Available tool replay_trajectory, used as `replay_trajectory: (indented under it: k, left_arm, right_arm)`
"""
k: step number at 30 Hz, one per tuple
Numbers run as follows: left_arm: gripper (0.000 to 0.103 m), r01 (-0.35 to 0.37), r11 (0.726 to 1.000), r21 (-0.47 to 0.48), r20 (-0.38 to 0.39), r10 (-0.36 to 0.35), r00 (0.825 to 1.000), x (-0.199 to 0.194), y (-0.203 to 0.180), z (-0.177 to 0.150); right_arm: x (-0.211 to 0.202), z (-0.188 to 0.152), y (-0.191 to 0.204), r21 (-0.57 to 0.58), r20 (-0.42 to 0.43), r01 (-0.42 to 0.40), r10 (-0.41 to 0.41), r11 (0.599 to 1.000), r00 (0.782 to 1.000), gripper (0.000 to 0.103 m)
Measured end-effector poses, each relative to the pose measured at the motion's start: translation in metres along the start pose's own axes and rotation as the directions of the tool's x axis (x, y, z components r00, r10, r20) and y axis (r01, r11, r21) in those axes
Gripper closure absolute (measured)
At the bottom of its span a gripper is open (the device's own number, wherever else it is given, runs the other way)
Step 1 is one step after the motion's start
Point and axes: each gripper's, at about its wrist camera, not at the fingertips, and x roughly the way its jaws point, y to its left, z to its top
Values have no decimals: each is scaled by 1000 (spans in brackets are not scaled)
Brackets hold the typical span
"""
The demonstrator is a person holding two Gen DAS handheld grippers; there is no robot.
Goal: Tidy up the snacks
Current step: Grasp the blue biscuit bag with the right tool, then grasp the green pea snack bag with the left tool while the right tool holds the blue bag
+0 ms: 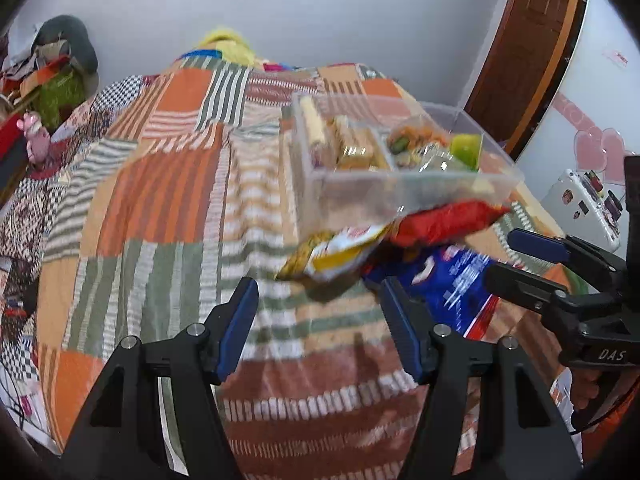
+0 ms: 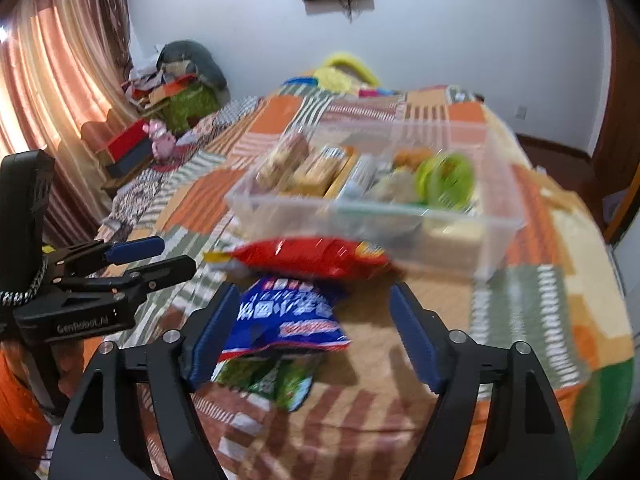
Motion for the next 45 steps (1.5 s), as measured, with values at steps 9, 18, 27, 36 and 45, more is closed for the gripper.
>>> replay_trajectory:
  k: [9,18,27,36,45]
  left_arm:
    - [40,0,1000,-22,-36,-1,999,8,10,-18]
    - [40,14,1000,-14,-66,-15,998,10,1,-27]
    - [40,77,997,-7,-83,-77,994,6,-25,-28]
    - [29,140,990,21,-125,-137,983,20,-69,-32]
    - [23,140,987,82,-161,-126,979,46,-97,-37]
  right_arm:
    - [37,-5,13,-8,-99,-10,9,1000,995,26]
    - [40,-16,7,-3,-142,-52,51,999,989,36]
    - [-3,-34,-11,38,-52,0,2,999,999,44]
    - [-38,-43,-46,113,9,53,-55,992,998,45]
    - [-51,-52,-65,175,30,51,-57,983,998,45]
